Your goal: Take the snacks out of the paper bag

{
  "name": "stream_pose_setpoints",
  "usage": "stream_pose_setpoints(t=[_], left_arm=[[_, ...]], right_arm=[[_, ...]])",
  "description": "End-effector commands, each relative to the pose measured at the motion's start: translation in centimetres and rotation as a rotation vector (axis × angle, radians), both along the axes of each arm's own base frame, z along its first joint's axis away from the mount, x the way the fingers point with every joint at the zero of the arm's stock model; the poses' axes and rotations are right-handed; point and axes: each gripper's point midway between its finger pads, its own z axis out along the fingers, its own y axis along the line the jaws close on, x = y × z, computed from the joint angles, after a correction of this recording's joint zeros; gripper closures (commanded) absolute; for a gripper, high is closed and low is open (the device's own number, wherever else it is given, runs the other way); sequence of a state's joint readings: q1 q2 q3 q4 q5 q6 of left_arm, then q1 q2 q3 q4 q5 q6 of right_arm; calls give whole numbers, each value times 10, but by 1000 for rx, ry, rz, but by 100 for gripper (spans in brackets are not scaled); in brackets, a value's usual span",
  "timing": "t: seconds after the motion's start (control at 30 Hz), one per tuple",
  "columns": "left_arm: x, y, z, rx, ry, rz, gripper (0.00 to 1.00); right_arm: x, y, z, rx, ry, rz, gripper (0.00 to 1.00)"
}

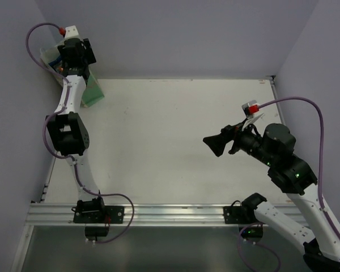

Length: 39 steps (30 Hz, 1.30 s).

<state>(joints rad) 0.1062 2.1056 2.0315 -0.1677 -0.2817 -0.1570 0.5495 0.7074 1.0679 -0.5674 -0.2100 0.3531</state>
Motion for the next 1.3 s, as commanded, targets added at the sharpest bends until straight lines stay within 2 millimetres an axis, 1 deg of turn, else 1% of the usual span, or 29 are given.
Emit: stream_pose_setpoints(t=[0.0,0.13,0.17,0.23,0.27,0.33,0.37,0.43,0.47,0.53,0.57,0.63,0.67,0.73,0.77,0.83,0.87,0.9,0.93,0.97,1.0,1.03,1.07,1.1,1.13,1.17,1.2,1.23,1.27], left_arm=[[18,-3,37,63,-96,-81,22],[26,-10,30,85,-91,-143,36],[28,-10,26,87,-87,-147,42],[30,-11,23,101,-75,-162,49],[31,-11,22,102,-70,-166,56],[32,-21,16,109,-48,-227,63],[31,-25,19,107,-48,-250,73],[27,-38,21,92,-46,-321,83],[21,-43,27,88,-48,-344,92],[13,-55,31,74,-45,-404,98],[4,-58,33,89,-37,-427,100],[-5,-68,33,88,-29,-474,100],[-13,-71,34,83,-22,-485,100],[-24,-83,28,55,24,-533,100],[-32,-93,31,47,32,-557,100],[-50,-112,14,21,111,-617,100],[-62,-131,21,27,111,-655,100],[-71,-142,20,32,119,-686,100],[-82,-151,-1,18,163,-706,100],[-97,-181,12,35,142,-765,100],[-107,-191,10,36,158,-780,100],[-119,-204,-2,12,196,-802,100],[-138,-226,-2,-3,222,-851,100],[-148,-235,-2,-37,234,-857,100],[-160,-244,-15,-59,275,-873,100],[-177,-260,-8,-76,273,-900,100],[-185,-264,-9,-75,277,-895,100],[-205,-280,-11,-72,285,-933,100],[-215,-286,-13,-66,295,-945,100]], right_arm=[[8,0,5,11,4,-31,1],[17,3,-2,-15,28,-44,1],[18,4,-2,-19,30,-43,1],[21,6,0,-33,35,-36,1],[22,6,0,-37,34,-36,1],[25,7,2,-43,29,-39,1],[26,7,1,-46,30,-40,1],[29,7,4,-48,17,-44,1],[30,7,5,-48,11,-44,1],[32,6,8,-50,-5,-51,1],[33,6,9,-53,-10,-53,1],[34,6,12,-54,-30,-53,1],[35,5,12,-53,-35,-56,1],[36,7,15,-53,-50,-52,1],[37,6,15,-53,-53,-53,1],[36,7,18,-50,-68,-49,1],[36,7,18,-49,-72,-49,1],[37,7,17,-49,-79,-51,1],[38,7,17,-46,-78,-52,1],[39,6,16,-45,-79,-58,1],[40,6,16,-49,-86,-62,1],[41,6,16,-52,-86,-64,1],[41,5,17,-54,-91,-65,1],[42,5,19,-56,-95,-68,1],[42,4,19,-54,-97,-71,1],[42,5,21,-52,-106,-69,1],[42,5,22,-51,-111,-69,1],[43,4,22,-52,-115,-71,1],[44,5,22,-50,-118,-70,1]])
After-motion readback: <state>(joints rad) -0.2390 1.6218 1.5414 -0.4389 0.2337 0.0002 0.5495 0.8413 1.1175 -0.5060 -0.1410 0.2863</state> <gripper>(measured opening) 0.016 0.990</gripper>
